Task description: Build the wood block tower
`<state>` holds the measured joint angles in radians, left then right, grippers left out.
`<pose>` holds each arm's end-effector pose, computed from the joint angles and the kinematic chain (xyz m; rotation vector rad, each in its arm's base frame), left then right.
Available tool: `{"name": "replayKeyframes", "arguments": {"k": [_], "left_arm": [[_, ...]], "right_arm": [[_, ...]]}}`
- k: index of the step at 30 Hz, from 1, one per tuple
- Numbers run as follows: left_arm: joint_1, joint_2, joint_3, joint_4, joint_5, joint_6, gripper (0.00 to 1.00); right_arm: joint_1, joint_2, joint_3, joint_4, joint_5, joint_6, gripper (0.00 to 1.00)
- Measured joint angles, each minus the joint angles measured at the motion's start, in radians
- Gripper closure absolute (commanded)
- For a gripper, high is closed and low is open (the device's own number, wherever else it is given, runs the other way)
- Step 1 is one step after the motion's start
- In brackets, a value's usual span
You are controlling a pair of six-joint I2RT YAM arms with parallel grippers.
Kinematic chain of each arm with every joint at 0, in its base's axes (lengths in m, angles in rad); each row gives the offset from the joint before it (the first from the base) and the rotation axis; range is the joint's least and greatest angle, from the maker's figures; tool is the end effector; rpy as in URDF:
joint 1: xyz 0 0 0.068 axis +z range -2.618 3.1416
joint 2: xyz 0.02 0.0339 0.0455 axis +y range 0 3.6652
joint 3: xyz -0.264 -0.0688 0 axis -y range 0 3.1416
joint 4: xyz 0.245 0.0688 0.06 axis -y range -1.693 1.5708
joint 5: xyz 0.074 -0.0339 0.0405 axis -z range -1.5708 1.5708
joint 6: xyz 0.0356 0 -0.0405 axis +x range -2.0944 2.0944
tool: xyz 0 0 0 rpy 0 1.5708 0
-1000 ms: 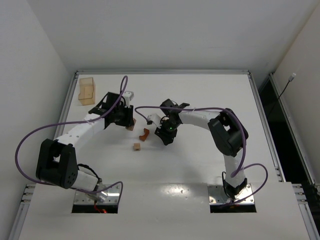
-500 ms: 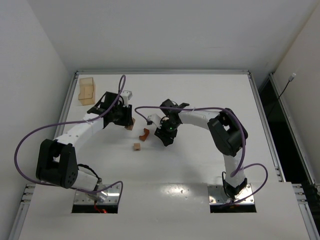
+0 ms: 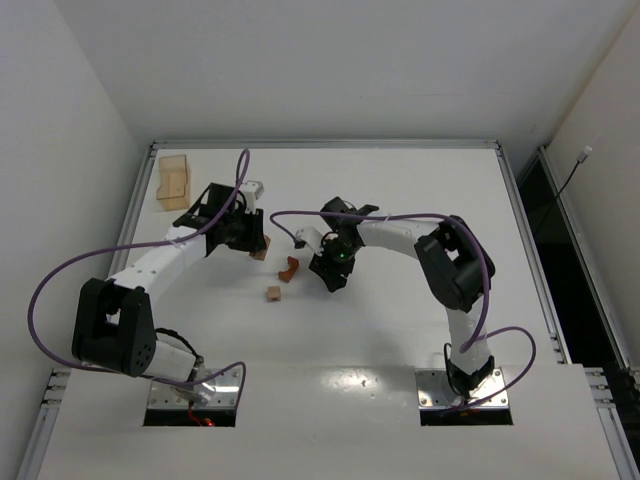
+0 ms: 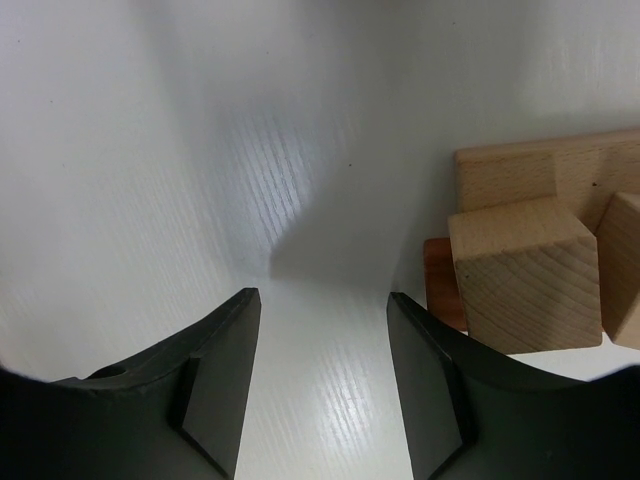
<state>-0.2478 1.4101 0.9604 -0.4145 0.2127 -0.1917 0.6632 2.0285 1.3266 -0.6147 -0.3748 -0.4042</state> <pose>0.2843 -0.0797 0.2389 0.1658 2.4556 -0.4539 0.2989 0.2500 0.1343 -1.5260 2.4453 0.5894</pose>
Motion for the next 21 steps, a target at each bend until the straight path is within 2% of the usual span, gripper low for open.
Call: {"name": "replayKeyframes", "arguments": {"k": [21], "left_arm": [[0.002, 0.000, 0.000, 0.004, 0.006, 0.000, 1.00]], "right_arm": [[0.000, 0.011, 0.018, -0.001, -0.020, 0.000, 0.47]]}}
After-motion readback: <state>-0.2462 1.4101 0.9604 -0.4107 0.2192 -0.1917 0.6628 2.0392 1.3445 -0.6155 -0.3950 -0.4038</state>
